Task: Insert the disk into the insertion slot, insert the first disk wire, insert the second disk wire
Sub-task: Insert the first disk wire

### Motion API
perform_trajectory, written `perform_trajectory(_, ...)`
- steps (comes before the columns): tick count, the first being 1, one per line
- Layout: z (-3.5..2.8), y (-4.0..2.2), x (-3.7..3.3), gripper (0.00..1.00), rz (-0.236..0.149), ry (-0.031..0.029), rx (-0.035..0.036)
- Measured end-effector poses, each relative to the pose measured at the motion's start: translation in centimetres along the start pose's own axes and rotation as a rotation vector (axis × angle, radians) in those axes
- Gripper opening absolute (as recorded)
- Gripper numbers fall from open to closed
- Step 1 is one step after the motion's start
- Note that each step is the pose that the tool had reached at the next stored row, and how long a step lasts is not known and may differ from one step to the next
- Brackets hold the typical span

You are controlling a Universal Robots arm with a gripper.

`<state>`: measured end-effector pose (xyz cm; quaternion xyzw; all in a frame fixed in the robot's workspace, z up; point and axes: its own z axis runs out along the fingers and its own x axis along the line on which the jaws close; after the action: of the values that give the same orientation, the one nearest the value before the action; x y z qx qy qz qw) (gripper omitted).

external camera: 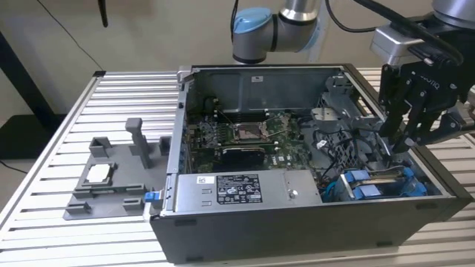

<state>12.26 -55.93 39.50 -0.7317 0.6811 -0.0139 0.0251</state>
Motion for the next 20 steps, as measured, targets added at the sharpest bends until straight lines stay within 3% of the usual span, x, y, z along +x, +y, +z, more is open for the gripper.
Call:
perform_trajectory(4, -0.07, -0.02, -0.31, 0.4, -0.016, -0.0003, 0.0121)
perform_trajectory(10, 0.27, -0.03, -0.6, 0.4, -0.033, 0.0013, 0.049)
perform_trajectory(15, 0.34, -0.02, -0.63, 0.4, -0.044, 0.0018, 0.0565)
perform_trajectory(20, 0.53, -0.02, -0.7, 0.4, -0.056, 0.0041, 0.0906)
